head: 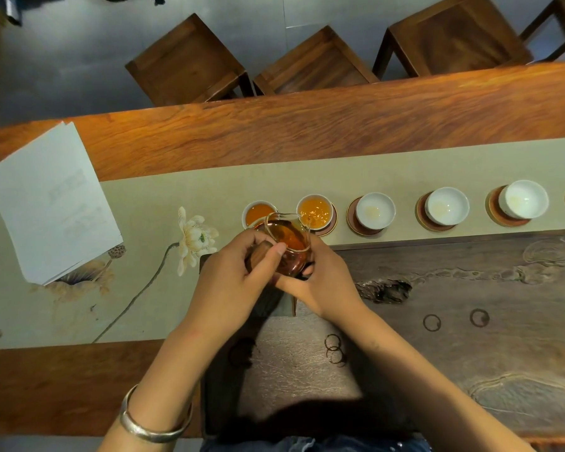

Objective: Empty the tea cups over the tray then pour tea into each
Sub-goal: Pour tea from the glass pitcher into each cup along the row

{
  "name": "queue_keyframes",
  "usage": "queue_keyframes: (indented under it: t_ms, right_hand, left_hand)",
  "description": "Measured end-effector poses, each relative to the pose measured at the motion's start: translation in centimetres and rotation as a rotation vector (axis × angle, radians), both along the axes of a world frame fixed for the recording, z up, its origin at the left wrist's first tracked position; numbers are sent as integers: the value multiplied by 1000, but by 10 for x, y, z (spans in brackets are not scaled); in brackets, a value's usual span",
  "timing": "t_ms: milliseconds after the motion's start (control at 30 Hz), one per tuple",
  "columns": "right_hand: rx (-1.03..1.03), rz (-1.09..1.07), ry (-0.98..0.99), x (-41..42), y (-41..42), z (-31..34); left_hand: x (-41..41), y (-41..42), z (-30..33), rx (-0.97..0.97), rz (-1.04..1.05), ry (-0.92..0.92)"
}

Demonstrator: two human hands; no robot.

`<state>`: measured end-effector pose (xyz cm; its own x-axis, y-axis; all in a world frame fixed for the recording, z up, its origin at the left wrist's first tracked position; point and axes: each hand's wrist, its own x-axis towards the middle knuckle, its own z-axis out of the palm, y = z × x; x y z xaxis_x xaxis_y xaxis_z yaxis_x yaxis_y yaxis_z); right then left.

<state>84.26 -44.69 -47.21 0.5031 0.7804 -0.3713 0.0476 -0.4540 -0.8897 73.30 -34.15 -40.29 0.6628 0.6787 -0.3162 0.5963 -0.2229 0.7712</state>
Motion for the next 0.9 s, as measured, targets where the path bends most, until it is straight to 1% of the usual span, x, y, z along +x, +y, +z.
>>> queue_keyframes:
  t_ms: [300,667,900]
  right_hand:
    - [-20,-1,-24,1,-2,-4]
    - [-4,6,11,2,-3,-5]
    - [24,5,-35,5,-2,-2]
  left_hand:
    - [1,-1,-1,-12,-8,16]
    - [1,0,1,1,-11,26]
    - [-5,-3,1,-5,-44,19]
